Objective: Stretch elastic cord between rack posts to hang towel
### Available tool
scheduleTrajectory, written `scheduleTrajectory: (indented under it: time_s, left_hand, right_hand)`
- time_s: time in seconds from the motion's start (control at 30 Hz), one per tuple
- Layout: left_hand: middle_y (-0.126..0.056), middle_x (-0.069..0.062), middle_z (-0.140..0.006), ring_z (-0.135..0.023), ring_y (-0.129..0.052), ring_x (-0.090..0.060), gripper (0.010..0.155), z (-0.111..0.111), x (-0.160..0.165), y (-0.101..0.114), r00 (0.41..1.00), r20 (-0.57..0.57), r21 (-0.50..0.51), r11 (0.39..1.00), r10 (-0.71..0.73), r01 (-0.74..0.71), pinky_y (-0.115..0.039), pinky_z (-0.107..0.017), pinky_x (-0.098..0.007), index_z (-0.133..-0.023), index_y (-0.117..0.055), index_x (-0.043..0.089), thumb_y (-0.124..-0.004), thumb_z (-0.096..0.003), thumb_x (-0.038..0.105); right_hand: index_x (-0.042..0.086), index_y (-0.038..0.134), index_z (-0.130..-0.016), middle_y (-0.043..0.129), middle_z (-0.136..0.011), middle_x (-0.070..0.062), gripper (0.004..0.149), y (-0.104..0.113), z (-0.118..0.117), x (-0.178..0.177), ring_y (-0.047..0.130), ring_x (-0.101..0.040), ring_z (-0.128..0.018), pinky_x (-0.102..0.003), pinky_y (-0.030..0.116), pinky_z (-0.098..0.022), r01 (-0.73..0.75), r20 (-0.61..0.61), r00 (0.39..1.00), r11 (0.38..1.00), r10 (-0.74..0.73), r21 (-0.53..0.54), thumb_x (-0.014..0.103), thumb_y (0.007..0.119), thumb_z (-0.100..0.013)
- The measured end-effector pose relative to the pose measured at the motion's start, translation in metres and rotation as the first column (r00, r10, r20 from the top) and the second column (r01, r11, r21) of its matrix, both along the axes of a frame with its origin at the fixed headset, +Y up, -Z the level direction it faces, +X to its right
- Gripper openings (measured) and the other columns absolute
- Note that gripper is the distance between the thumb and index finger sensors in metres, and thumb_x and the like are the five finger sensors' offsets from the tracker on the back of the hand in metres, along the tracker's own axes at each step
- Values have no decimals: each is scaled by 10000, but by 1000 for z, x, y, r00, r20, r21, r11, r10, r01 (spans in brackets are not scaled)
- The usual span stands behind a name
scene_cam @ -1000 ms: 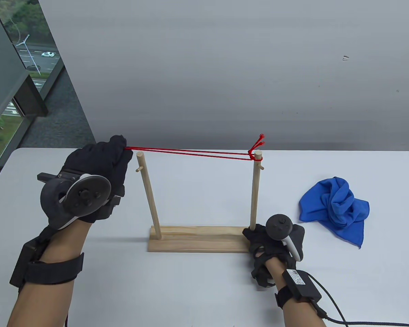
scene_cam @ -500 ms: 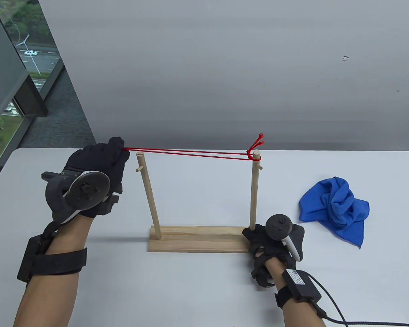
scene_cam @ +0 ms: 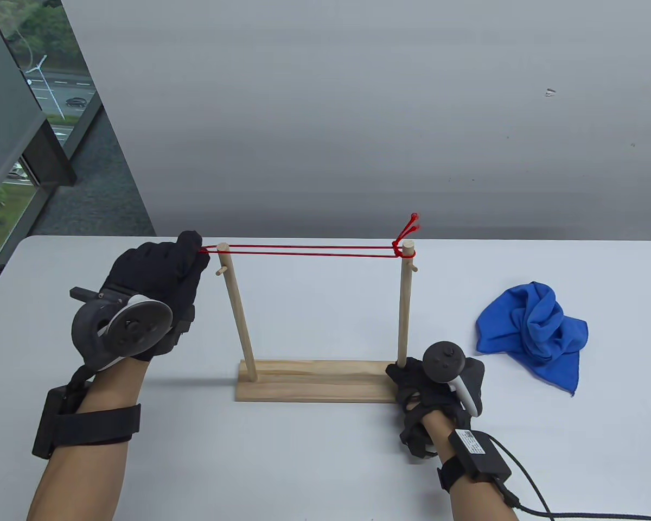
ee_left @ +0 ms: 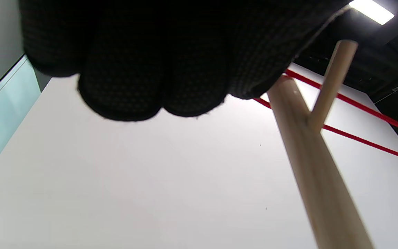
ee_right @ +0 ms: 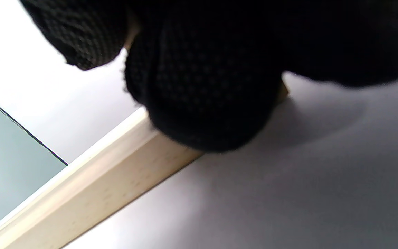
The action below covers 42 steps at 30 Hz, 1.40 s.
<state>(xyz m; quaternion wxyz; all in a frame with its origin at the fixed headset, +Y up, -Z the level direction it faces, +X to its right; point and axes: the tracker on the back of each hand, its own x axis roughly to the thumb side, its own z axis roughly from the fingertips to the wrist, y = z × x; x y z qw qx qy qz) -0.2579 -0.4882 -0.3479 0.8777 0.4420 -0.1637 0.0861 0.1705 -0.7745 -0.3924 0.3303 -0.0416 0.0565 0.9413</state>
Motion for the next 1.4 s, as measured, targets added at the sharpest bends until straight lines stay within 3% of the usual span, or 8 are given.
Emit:
scheduleTrajectory:
  time_s: [0.73,0.93,1.13,1.4]
  left_hand:
    - [-1102,62,-480,-400,-1118,-235,399,-3,10,-22,990,2,11,990,-138,138,-906,-425,-457,-758,-965,243,-995,-394,404]
    - [-1100,52,-580,-498,-1104,-252,407,-2,11,-22,987,-15,-12,987,-161,161,-871,-495,-478,-776,-956,262,-970,-405,428]
    - [-1073,43,-674,-588,-1079,-261,449,0,3,-30,982,-39,-123,976,-184,178,-842,-550,-484,-817,-928,275,-922,-412,468]
    - [-1005,0,-830,-745,-1005,-312,540,18,-15,-73,999,-41,-324,946,-29,14,-751,-648,-557,-883,-876,272,-827,-444,582]
  right_hand:
    - [68,782,-804,984,-411,21,569,0,-1,0,1012,-139,-169,-319,864,-80,-20,-7,1000,1000,20,9,475,763,-407]
    - [64,758,-824,978,-445,4,567,3,-3,-2,1022,-167,-209,-350,866,-116,-30,-14,999,998,29,-53,462,759,-420]
    - [66,761,-822,983,-442,10,561,4,-4,-3,1028,-167,-209,-350,868,-117,-51,-20,999,997,50,-50,461,766,-425]
    - [78,692,-882,961,-506,-3,601,1,0,1,1019,-178,-275,-363,865,-170,14,-29,999,997,-17,-78,478,745,-438]
